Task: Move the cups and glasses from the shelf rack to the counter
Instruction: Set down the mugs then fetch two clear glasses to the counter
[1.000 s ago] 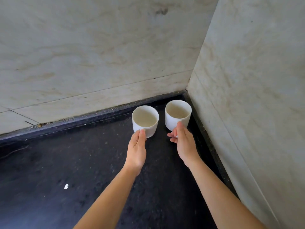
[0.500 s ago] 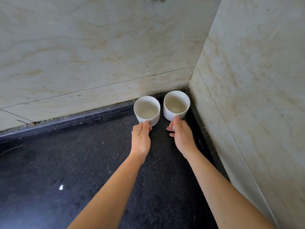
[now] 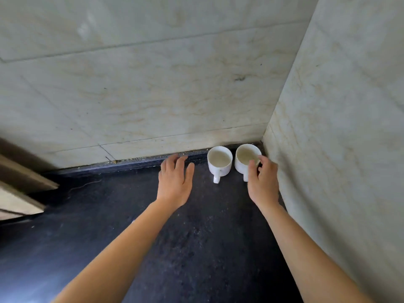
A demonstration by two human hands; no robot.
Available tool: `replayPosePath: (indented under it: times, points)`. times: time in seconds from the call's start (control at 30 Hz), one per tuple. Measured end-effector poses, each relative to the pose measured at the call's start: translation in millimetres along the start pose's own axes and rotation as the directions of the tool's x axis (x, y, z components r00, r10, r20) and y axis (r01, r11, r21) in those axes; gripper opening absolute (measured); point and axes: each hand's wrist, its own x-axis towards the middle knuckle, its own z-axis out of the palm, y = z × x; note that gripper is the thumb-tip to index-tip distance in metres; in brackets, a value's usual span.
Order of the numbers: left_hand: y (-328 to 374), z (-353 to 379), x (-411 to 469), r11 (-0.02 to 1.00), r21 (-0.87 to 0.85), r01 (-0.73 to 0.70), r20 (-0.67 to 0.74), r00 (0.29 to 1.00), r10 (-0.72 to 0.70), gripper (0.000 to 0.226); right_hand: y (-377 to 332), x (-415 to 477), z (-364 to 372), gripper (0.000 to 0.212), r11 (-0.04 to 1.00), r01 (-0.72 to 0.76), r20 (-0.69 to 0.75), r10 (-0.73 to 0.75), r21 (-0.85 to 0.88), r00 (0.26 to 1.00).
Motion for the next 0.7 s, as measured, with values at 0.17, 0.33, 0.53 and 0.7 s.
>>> replayPosePath:
  times: [0.17, 0.33, 0.53, 0.7]
  points:
    - [-1.4, -113.8, -37.2, 0.987, 0.149, -0.059, -0.358, 0.927, 0.110, 0.045, -106.0, 1.3, -3.7, 0.041, 0.930, 0.367, -0.061, -0.366, -0.003, 0.929]
    - [-47.0, -197.1, -126.8, 0.950, 0.274, 0.152, -0.576, 0.817, 0.035, 0.051, -188.4, -53.9, 53.0, 0.038, 0.775, 0.626, 0.097, -0.632, 0.090, 0.769]
    - [-111.6, -269.9, -275.6, 0.825, 0.284, 0.489, -0.728, 0.670, -0.147, 0.054, -266.4, -189.8, 114.9, 0.039, 0.542, 0.810, 0.285, -0.831, 0.222, 0.478]
    - [-152.6, -319.8, -412.0, 0.727, 0.213, 0.653, -0.838, 0.505, -0.208, 0.056, -326.1, -320.3, 143.4, 0.037, 0.314, 0.887, 0.270, -0.936, 0.338, 0.228]
